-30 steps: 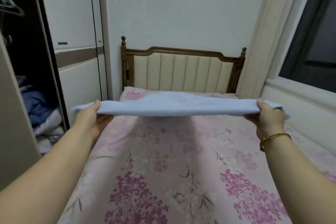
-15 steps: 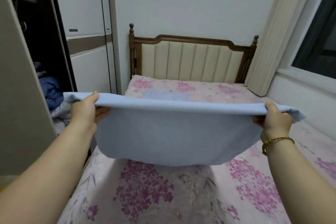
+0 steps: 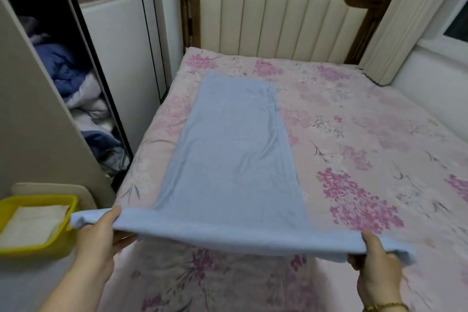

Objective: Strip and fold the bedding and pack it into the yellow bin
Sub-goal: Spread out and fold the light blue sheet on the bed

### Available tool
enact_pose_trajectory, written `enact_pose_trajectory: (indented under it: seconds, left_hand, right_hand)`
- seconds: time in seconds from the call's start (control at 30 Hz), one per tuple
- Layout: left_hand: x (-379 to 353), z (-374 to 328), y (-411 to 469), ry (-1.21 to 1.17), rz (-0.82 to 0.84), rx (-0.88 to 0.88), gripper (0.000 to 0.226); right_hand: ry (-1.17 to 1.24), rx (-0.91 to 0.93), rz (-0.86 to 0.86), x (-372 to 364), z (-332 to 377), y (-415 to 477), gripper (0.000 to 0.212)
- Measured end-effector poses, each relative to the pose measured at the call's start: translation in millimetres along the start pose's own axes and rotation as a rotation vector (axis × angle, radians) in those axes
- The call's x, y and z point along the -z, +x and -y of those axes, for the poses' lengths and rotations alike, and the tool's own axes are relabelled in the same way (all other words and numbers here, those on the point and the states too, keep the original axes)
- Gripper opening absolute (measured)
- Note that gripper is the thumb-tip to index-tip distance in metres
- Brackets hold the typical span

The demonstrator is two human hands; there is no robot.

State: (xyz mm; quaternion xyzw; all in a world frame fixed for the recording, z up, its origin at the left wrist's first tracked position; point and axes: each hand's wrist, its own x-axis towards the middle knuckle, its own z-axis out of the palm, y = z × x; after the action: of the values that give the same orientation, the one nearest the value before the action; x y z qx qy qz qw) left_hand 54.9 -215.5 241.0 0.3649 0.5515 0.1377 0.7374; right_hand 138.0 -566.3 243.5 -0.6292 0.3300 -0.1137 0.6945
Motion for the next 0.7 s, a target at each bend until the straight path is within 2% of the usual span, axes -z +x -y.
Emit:
enact_pose_trajectory:
  seconds: [0.03, 0.1, 0.27, 0.43, 0.7]
  left_hand:
    - [16.9, 3.1, -2.6, 0.026, 0.011, -0.122, 0.039]
    - [29.4, 15.4, 7.2, 0.163, -0.006, -0.202, 0.044]
    - [10.2, 30.1, 28.9, 0.202, -0.072, -0.224, 0.039]
    - [-6.1, 28.7, 59.7, 0.230, -0.071, -0.219, 0.042]
    - [-94.1, -6.9, 137.4, 0.367, -0.097, -0.240, 0.027]
  right_hand:
    - [-0.025, -0.018, 0.005, 2.0, -6.6, -1.3, 0.031]
    - [-0.076, -0.052, 0.012, 2.7, -18.3, -2.6, 0.020]
    - [-0.110, -0.101, 0.052, -7.8, -34.8, 5.8, 0.015]
    - [-0.141, -0.098, 0.075, -21.0, -45.4, 27.8, 0.031]
    - [-0.121, -0.098, 0.097, -102.5, -41.7, 104.9, 0.029]
